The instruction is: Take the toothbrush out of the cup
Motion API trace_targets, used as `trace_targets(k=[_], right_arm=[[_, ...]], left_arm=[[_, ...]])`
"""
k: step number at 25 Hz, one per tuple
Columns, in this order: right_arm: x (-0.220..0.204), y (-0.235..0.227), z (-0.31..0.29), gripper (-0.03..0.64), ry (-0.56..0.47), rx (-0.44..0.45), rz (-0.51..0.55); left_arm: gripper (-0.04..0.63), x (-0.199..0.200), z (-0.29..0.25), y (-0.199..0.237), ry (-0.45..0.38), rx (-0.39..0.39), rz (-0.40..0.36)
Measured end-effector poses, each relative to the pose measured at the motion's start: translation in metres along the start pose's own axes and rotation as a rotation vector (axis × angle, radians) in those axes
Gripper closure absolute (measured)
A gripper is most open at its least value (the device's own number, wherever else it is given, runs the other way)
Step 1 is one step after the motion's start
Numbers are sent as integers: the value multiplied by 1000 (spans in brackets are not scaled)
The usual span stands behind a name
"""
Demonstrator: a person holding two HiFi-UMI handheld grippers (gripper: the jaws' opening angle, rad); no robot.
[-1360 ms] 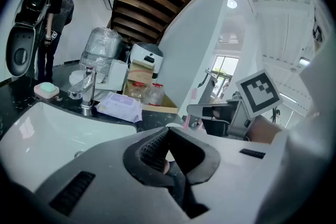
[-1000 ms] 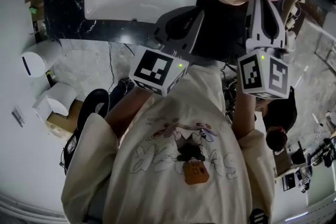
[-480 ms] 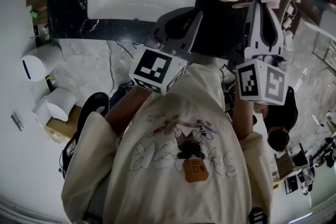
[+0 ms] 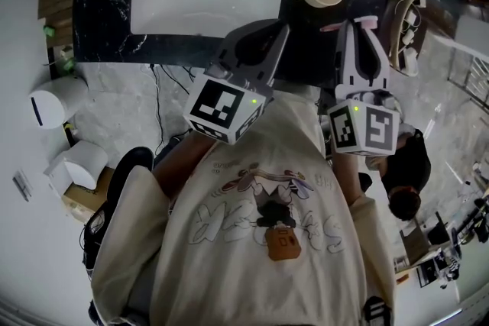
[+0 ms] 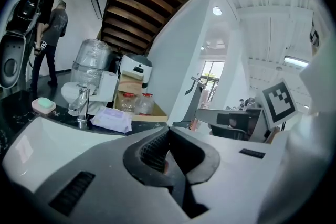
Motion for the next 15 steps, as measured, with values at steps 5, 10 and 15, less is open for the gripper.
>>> trace_targets(k=[5, 10, 15], right_arm=[[0, 0, 7, 574, -19, 5, -1], [-2, 3, 16, 574, -34, 14, 7], [-12, 8, 20, 574, -15, 25, 28]], left_arm=[[581, -1, 2, -8, -10, -21, -5], [581, 0, 5, -16, -21, -37, -18], [581, 0, 8, -16, -15, -46, -29]])
Point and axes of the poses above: the fingertips, and each gripper's own axes: z backward along the fingers, y to its left, x out of its top, the point moved 4 cm from there along z, backward along the fingers, and after that the axes turned 11 degrees about -z, right-handed, at the moved point
